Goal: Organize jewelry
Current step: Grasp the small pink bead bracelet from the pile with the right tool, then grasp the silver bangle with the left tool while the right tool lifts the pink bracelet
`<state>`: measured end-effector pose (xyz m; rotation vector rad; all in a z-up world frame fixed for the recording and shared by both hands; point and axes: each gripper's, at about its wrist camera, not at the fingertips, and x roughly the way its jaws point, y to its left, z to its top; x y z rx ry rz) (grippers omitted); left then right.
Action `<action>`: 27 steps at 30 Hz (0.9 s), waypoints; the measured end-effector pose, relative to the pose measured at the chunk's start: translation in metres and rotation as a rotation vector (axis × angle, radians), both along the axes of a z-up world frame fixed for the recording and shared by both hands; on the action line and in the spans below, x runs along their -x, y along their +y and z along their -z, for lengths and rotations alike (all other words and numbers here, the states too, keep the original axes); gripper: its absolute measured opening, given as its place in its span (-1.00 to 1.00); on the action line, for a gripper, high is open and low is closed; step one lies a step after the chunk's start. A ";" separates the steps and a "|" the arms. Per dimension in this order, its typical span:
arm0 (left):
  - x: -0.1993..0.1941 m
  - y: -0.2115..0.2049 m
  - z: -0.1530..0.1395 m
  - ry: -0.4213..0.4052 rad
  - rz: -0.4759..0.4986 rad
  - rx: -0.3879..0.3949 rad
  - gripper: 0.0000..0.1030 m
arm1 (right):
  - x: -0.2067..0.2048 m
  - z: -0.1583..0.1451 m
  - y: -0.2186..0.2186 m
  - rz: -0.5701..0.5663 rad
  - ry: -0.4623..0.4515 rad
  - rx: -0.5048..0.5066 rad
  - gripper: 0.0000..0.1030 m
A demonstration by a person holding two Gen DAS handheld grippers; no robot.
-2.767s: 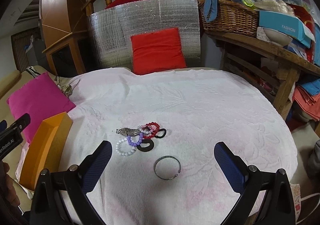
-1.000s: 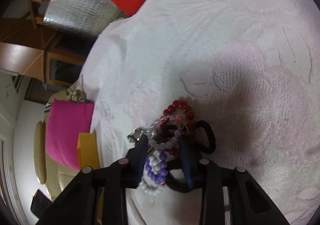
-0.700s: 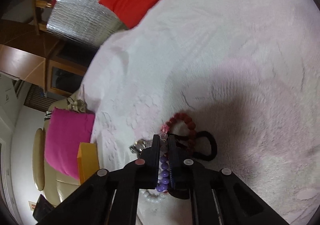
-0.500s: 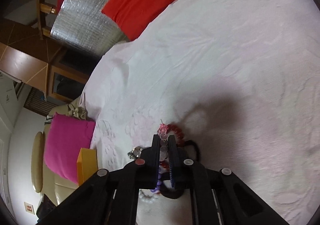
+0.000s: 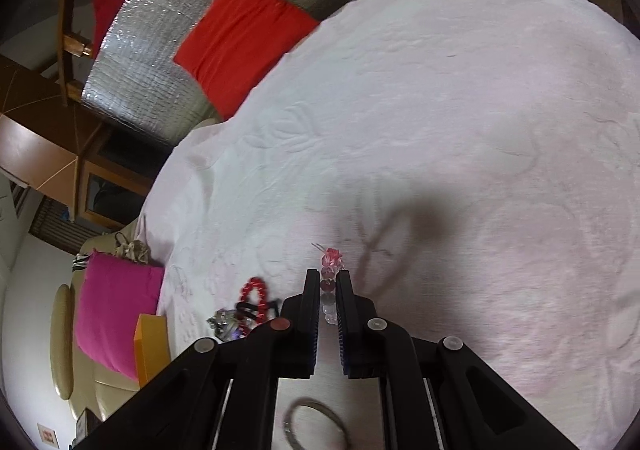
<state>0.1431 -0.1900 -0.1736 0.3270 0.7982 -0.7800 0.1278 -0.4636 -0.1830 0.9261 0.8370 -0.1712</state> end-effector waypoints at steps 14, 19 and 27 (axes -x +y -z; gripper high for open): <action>0.016 -0.059 0.037 0.022 0.062 -0.103 0.99 | 0.012 -0.004 -0.008 0.016 -0.030 -0.022 -0.82; 0.013 -0.054 0.041 0.022 0.055 -0.073 0.45 | 0.011 -0.005 -0.003 0.006 -0.038 -0.022 -0.82; 0.018 -0.040 0.027 0.007 0.079 -0.036 0.19 | 0.008 -0.014 0.007 -0.028 -0.086 -0.003 -0.82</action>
